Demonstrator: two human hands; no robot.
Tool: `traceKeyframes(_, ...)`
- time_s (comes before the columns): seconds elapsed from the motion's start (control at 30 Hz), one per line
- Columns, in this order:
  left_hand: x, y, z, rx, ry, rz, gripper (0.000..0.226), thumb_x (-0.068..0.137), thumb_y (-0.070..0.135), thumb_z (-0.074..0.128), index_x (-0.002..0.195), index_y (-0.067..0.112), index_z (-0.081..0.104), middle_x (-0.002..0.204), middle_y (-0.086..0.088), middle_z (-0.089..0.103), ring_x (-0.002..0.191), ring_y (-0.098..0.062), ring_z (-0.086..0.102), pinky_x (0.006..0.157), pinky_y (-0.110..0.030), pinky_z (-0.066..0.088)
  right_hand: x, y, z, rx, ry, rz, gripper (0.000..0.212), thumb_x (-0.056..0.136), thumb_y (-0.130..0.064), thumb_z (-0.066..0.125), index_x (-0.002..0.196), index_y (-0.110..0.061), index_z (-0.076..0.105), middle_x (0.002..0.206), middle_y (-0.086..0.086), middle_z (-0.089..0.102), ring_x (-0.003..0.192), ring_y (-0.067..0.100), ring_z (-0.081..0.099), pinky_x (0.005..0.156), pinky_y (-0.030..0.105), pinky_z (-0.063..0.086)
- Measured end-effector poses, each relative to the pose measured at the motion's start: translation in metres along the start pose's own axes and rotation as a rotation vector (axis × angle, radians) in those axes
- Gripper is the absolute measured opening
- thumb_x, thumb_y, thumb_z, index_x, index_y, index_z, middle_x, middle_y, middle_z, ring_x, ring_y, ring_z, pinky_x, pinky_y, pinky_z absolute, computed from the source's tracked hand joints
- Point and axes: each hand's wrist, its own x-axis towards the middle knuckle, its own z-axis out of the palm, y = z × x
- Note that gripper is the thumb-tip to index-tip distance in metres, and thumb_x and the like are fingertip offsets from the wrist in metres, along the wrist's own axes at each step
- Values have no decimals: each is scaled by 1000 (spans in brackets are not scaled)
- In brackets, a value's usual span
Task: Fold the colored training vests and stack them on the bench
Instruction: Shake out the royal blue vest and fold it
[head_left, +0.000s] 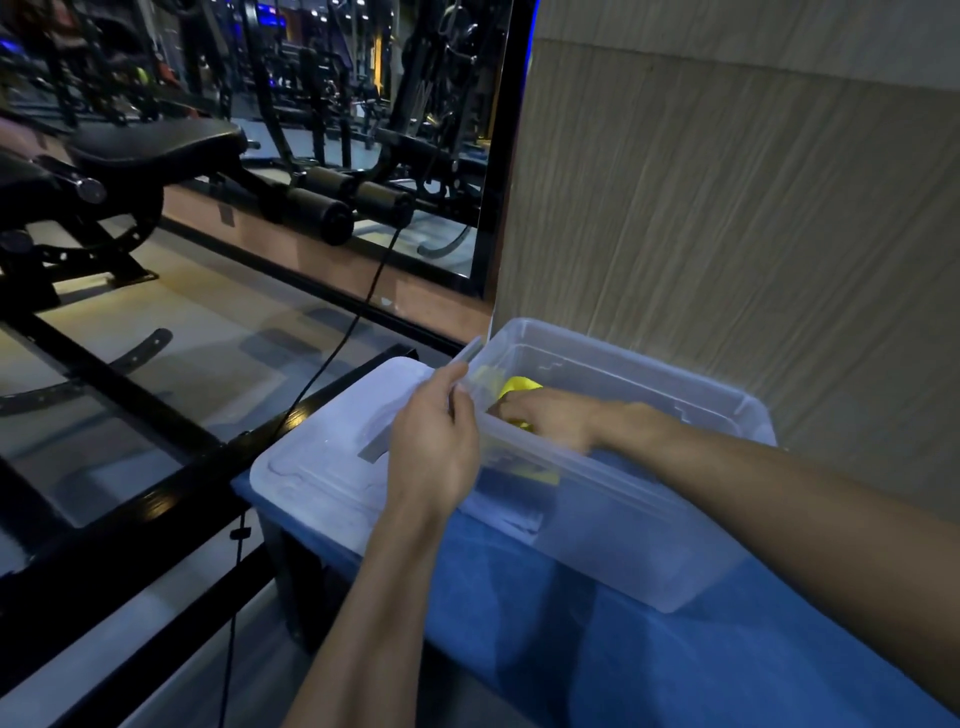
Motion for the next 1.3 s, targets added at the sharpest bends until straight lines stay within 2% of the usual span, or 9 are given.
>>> traceKeyframes(0.13, -2, 2, 13, 169, 32, 140, 35, 105, 23, 44, 137, 19, 58, 141, 1, 54, 130, -22, 46, 110, -35, 36, -34, 7, -15, 489, 243, 89, 47, 96, -58, 58, 138, -36, 59, 139, -14, 60, 127, 5, 54, 108, 28, 41)
traceKeyframes(0.27, -16, 22, 36, 260, 38, 373, 35, 99, 26, 45, 126, 19, 65, 133, -1, 62, 129, -26, 50, 110, -45, 38, -95, 8, -16, 753, 706, 115, 24, 102, -24, 61, 121, -14, 71, 119, -2, 73, 110, 5, 65, 99, 23, 47)
traceKeyframes(0.43, -65, 64, 88, 194, -169, 621, 32, 99, 27, 46, 123, 20, 67, 129, 5, 63, 128, -24, 52, 113, -42, 37, -211, 7, 40, 960, 1122, 290, 12, 95, -24, 64, 102, -25, 73, 107, 0, 77, 109, 21, 69, 97, 36, 51)
traceKeyframes(0.63, -158, 100, 162, 107, -594, 790, 35, 102, 38, 43, 126, 26, 66, 126, 18, 61, 125, -6, 50, 106, -5, 21, -392, 11, 165, 1065, 1413, 880, 12, 83, -30, 66, 94, -27, 71, 96, 7, 76, 96, 25, 71, 93, 51, 57)
traceKeyframes(0.8, -203, 106, 205, 140, -778, 895, 44, 100, 47, 38, 123, 23, 68, 121, 16, 64, 119, -10, 55, 104, -19, 34, -552, -8, 261, 992, 1726, 1465, 5, 87, -21, 70, 82, -19, 69, 72, 4, 70, 72, 27, 69, 81, 59, 58)
traceKeyframes(0.9, -222, 107, 223, 164, -836, 902, 44, 99, 51, 37, 122, 28, 67, 117, 20, 63, 109, -10, 59, 97, -30, 45, -606, -17, 302, 1122, 1835, 1718, 17, 85, -21, 74, 79, -10, 63, 70, 10, 66, 68, 27, 66, 75, 55, 61)
traceKeyframes(1.03, -242, 109, 237, 193, -896, 915, 44, 98, 53, 37, 122, 31, 67, 117, 22, 63, 106, -9, 62, 93, -38, 51, -630, -4, 314, 1393, 1835, 1779, 31, 89, -31, 74, 86, -4, 59, 67, 11, 53, 64, 23, 56, 65, 39, 59)
traceKeyframes(1.2, -252, 108, 241, 230, -927, 930, 44, 97, 53, 38, 124, 31, 65, 117, 22, 64, 107, -7, 62, 95, -34, 49, -635, 24, 301, 1596, 2018, 1769, 42, 90, -26, 73, 124, -6, 58, 112, 15, 64, 98, 32, 66, 69, 41, 57)
traceKeyframes(1.3, -251, 104, 240, 247, -931, 940, 44, 98, 53, 38, 126, 32, 64, 118, 23, 64, 108, -5, 62, 96, -31, 47, -637, 37, 296, 1711, 2012, 1772, 58, 86, -28, 77, 134, -7, 54, 122, 12, 63, 99, 29, 63, 66, 37, 51)
